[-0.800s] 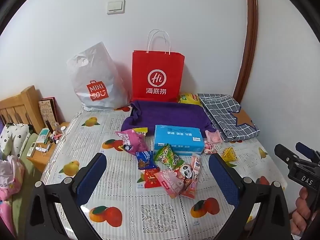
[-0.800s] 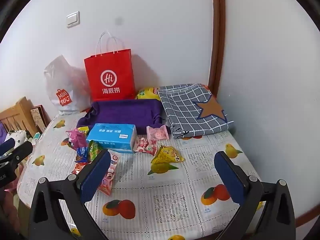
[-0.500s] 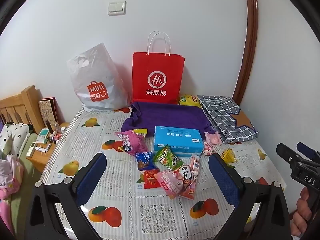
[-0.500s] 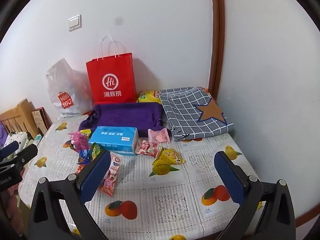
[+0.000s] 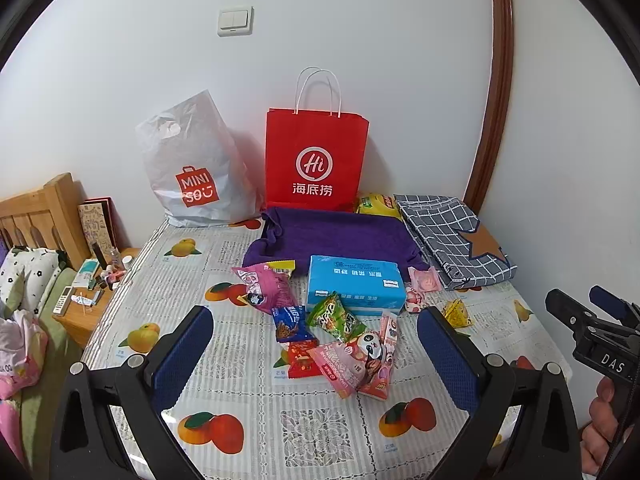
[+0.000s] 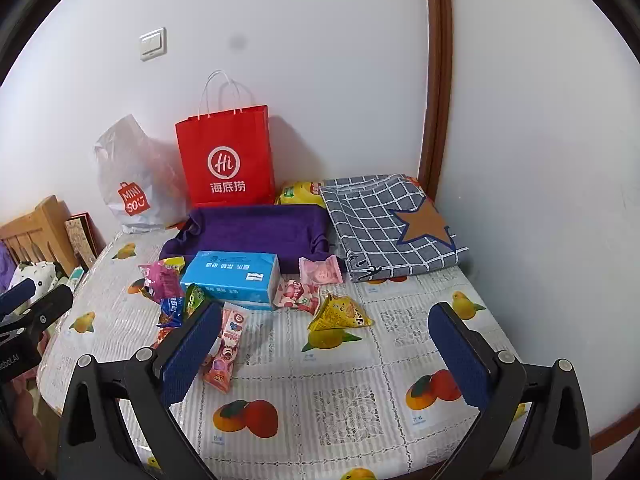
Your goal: Organize snacks
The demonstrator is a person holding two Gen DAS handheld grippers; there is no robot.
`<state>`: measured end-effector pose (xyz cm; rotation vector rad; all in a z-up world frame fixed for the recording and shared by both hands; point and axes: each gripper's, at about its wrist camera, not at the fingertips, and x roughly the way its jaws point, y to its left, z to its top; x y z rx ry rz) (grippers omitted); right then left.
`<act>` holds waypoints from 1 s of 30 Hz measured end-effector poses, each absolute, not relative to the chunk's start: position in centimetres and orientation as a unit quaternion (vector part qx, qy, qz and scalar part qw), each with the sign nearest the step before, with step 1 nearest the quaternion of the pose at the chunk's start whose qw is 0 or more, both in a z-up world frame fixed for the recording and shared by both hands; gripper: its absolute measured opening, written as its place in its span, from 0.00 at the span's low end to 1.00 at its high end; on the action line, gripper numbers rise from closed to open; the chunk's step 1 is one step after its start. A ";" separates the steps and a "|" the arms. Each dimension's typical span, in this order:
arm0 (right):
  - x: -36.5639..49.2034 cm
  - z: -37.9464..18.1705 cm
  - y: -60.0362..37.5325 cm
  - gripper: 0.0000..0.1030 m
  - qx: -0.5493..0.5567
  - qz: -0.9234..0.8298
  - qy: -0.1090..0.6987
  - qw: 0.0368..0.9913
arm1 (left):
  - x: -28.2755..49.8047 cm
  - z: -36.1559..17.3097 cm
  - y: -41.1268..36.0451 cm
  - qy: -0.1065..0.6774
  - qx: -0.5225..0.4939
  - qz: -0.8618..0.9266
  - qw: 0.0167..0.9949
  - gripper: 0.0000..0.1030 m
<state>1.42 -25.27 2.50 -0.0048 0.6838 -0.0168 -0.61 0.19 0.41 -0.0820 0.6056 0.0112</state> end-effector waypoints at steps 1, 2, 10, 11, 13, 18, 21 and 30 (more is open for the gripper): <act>1.4 2.5 -25.2 0.99 -0.003 -0.007 0.335 0.942 | -0.7 0.4 0.2 0.298 -0.040 0.006 0.954 0.99; 1.4 2.4 -25.3 0.99 -0.002 -0.007 0.336 0.942 | -0.7 0.4 0.2 0.297 -0.040 0.007 0.954 0.99; 1.4 2.3 -25.2 0.99 -0.001 -0.005 0.335 0.942 | -0.8 0.4 0.4 0.298 -0.045 0.009 0.954 0.99; 1.3 2.3 -25.2 0.99 -0.002 -0.006 0.335 0.942 | -0.8 0.4 0.4 0.297 -0.044 0.009 0.954 0.99; 1.3 2.3 -25.2 0.99 -0.001 -0.004 0.336 0.942 | -0.8 0.4 0.3 0.297 -0.042 0.010 0.954 0.99; 1.3 2.3 -25.3 0.99 0.000 -0.003 0.336 0.942 | -0.9 0.3 0.3 0.296 -0.045 0.008 0.954 0.99; 1.3 2.3 -25.3 0.99 -0.001 -0.003 0.335 0.942 | -1.0 0.3 0.3 0.293 -0.045 0.007 0.955 0.99; 1.0 2.2 -25.2 0.99 0.000 -0.002 0.333 0.943 | -1.2 0.4 0.3 0.289 -0.043 0.003 0.956 0.99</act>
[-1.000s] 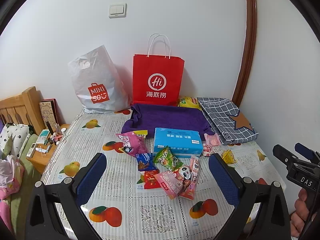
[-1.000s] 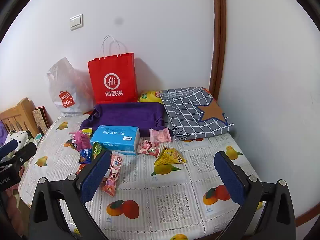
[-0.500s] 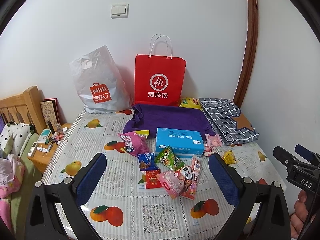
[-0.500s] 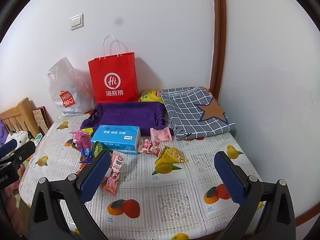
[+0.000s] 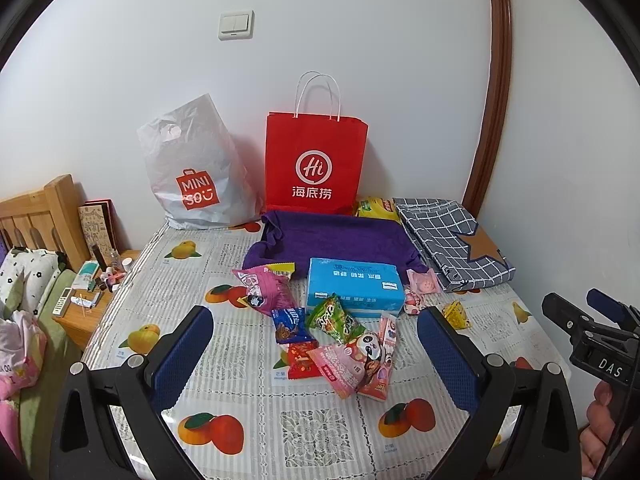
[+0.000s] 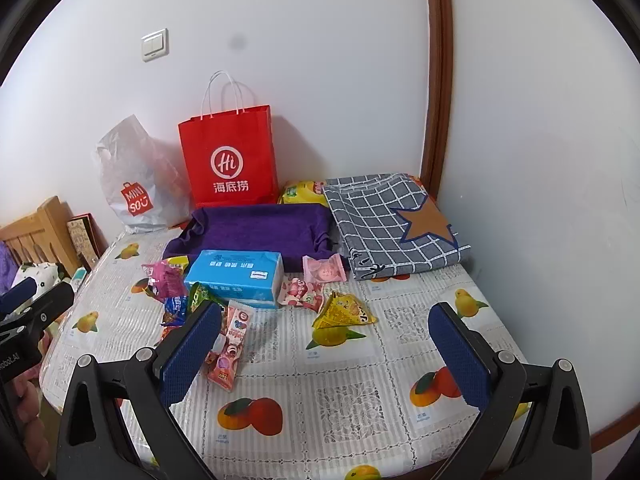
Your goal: Organize snacks
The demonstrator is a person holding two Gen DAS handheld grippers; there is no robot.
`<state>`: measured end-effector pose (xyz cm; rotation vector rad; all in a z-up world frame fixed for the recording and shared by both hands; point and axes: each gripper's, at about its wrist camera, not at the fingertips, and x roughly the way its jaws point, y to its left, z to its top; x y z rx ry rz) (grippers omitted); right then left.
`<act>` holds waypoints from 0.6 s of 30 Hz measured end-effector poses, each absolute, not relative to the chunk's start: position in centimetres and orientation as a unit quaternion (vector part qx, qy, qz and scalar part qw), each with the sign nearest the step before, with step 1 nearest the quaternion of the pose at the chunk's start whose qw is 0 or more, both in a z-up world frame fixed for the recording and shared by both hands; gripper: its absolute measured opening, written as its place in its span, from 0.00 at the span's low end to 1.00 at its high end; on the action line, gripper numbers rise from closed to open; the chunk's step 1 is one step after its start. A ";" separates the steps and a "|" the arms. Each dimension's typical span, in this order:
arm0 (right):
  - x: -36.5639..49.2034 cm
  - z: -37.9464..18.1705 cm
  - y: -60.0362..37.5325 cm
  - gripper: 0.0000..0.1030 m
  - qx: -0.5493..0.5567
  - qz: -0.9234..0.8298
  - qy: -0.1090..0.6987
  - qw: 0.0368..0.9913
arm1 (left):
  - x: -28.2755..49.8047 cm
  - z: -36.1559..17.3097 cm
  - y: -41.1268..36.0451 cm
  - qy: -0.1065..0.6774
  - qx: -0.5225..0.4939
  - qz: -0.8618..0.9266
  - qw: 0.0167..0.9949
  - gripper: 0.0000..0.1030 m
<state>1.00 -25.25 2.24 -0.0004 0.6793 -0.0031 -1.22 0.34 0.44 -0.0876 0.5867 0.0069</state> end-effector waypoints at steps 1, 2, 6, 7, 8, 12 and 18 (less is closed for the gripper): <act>1.0 2.2 -25.2 0.99 0.000 -0.001 0.333 0.943 | -1.2 0.4 0.3 0.290 -0.043 0.004 0.956 0.99; 0.9 2.2 -25.2 0.99 0.000 -0.001 0.333 0.943 | -1.2 0.4 0.3 0.290 -0.043 0.004 0.956 0.99; 0.8 2.3 -25.1 0.99 -0.001 0.000 0.333 0.943 | -1.2 0.4 0.4 0.288 -0.043 0.004 0.957 0.99; 0.8 2.3 -25.1 0.99 0.000 0.001 0.333 0.943 | -1.2 0.4 0.4 0.289 -0.042 0.003 0.957 0.99; 0.8 2.3 -25.1 0.99 0.002 0.002 0.332 0.943 | -1.2 0.4 0.4 0.289 -0.042 0.003 0.956 0.99; 0.8 2.3 -25.2 0.99 0.001 0.001 0.333 0.943 | -1.2 0.4 0.4 0.290 -0.042 0.002 0.956 0.99; 0.7 2.3 -25.2 0.99 0.000 0.002 0.332 0.943 | -1.3 0.4 0.4 0.289 -0.041 0.003 0.956 0.99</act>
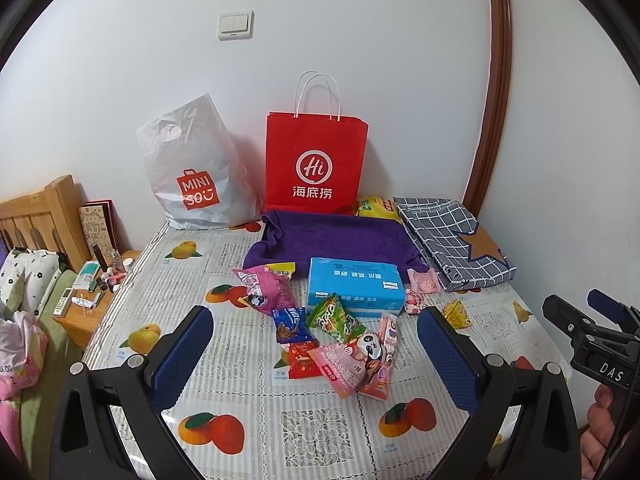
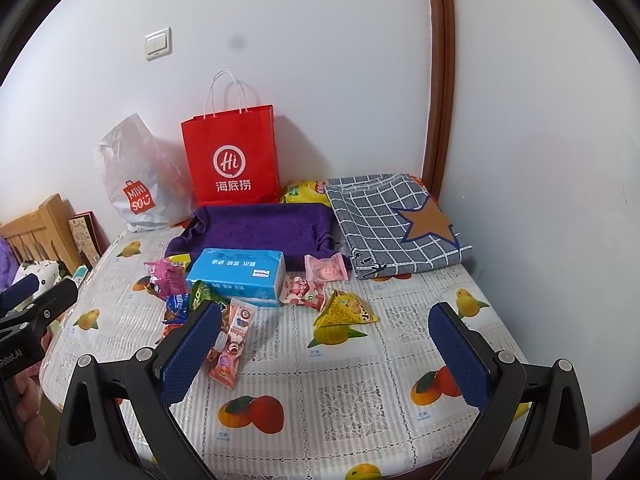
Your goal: Organize snacks
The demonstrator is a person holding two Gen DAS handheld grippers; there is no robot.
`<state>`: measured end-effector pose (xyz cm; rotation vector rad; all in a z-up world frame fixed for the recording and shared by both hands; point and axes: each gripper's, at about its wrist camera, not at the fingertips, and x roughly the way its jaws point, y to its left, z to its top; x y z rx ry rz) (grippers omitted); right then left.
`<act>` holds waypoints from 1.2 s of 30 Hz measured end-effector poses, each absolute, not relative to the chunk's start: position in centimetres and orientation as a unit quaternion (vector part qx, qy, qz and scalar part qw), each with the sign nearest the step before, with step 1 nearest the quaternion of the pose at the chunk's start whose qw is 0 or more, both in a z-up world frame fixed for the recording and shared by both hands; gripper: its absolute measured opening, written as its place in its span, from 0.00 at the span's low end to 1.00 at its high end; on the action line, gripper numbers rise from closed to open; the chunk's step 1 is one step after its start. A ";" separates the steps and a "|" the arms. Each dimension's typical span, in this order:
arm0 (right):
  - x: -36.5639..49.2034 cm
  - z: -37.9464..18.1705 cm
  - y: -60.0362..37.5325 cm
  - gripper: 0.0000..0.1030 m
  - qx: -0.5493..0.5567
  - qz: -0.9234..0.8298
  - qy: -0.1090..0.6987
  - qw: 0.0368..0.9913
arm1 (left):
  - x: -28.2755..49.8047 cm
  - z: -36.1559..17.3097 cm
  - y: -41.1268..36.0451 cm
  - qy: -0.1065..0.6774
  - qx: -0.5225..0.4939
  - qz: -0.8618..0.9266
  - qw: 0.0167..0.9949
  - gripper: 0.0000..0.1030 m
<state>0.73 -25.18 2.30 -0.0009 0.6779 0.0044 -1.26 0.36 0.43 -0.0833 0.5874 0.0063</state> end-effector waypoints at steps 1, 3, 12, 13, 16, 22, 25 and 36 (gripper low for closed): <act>0.7 2.3 -25.2 0.99 0.001 0.003 0.332 0.943 | -1.2 0.4 0.4 0.289 -0.041 0.002 0.957 0.99; 0.7 2.3 -25.2 0.99 0.000 0.005 0.332 0.943 | -1.3 0.5 0.5 0.286 -0.039 0.004 0.957 0.99; 0.8 2.2 -24.9 0.99 -0.004 0.005 0.331 0.943 | -1.3 0.4 0.4 0.281 -0.037 0.007 0.959 0.99; 0.7 2.2 -24.8 0.99 -0.005 0.006 0.331 0.944 | -1.3 0.5 0.4 0.279 -0.036 0.006 0.960 0.99; 0.8 2.3 -24.7 0.99 -0.006 0.007 0.329 0.944 | -1.2 0.5 0.3 0.276 -0.034 0.005 0.961 0.99; 1.9 1.7 -24.6 0.99 -0.005 0.012 0.334 0.943 | -0.2 0.2 0.1 0.276 -0.024 0.011 0.961 0.99; 2.9 1.2 -24.6 0.99 -0.001 0.021 0.337 0.941 | 0.9 -0.3 0.3 0.282 -0.025 0.015 0.959 0.99; 6.7 -1.8 -25.9 0.99 -0.016 0.005 0.331 0.943 | 7.0 -4.6 2.3 0.346 -0.036 0.031 0.937 0.99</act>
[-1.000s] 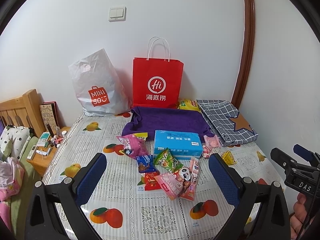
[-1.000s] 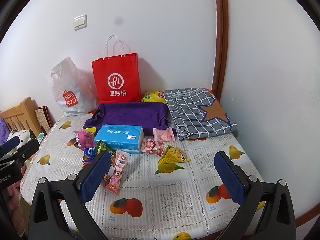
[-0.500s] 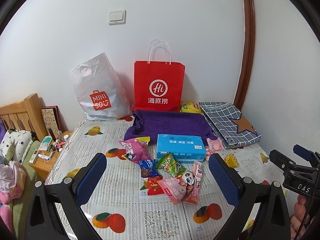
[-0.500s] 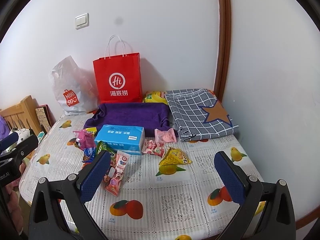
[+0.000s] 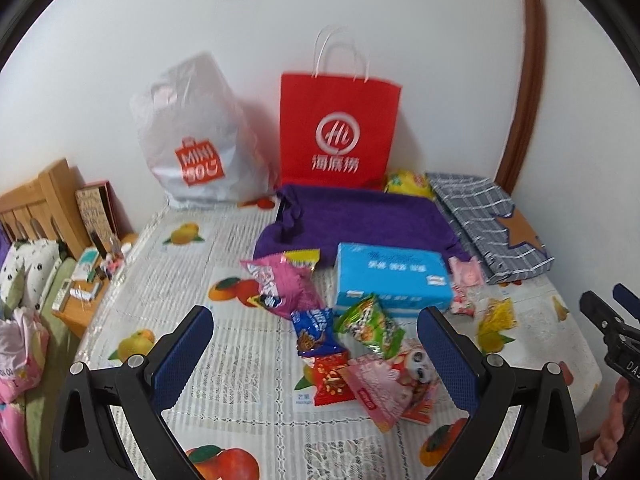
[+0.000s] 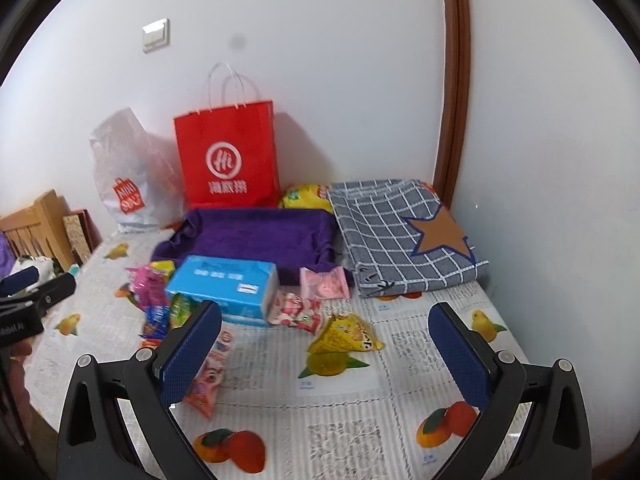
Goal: Organize snacks
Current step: 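Grasp the pink snack bag with the left tool while the right tool grasps the yellow triangular bag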
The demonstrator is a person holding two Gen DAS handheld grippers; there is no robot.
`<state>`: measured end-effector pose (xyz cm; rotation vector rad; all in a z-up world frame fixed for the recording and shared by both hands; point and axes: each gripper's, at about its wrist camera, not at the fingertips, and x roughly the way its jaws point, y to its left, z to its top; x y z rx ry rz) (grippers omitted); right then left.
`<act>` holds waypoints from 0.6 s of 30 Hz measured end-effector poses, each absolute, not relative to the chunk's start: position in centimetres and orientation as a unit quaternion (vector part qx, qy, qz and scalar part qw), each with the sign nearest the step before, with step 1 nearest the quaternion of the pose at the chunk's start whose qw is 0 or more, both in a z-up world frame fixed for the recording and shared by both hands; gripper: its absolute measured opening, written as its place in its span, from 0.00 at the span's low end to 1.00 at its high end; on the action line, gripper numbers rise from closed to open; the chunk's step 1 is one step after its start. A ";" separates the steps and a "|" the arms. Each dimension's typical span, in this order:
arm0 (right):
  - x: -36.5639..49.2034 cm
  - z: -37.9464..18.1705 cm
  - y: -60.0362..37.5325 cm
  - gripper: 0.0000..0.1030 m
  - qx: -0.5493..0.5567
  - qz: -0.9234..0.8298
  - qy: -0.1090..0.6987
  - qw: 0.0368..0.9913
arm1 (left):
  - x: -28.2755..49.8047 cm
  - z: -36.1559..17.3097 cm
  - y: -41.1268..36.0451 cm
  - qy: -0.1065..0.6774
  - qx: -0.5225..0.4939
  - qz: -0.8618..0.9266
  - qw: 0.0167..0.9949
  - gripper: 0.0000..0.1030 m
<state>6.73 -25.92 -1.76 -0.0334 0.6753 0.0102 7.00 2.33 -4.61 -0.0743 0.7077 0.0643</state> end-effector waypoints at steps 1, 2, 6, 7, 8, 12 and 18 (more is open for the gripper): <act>7.3 -2.3 -26.2 0.99 -0.017 0.003 0.338 0.941 | 7.5 -5.1 2.6 0.354 -0.038 0.034 0.934 0.99; 8.0 -3.0 -26.4 0.99 -0.016 0.001 0.347 0.938 | 8.2 -5.7 2.9 0.362 -0.041 0.036 0.930 0.99; 10.2 -5.3 -27.2 0.99 -0.005 0.001 0.374 0.927 | 9.8 -7.1 3.9 0.374 -0.046 0.049 0.925 0.99; 10.7 -5.9 -27.3 0.97 -0.003 0.003 0.380 0.925 | 10.3 -7.5 4.2 0.379 -0.053 0.053 0.922 0.99; 11.2 -6.5 -27.4 0.94 -0.002 0.004 0.383 0.924 | 10.7 -7.9 4.5 0.384 -0.059 0.054 0.920 0.99; 13.3 -9.0 -27.4 0.91 -0.003 0.009 0.400 0.916 | 12.4 -9.3 5.3 0.404 -0.068 0.055 0.911 0.99; 16.2 -12.7 -28.0 0.82 0.004 0.010 0.433 0.901 | 14.1 -10.6 5.9 0.420 -0.062 0.064 0.903 0.99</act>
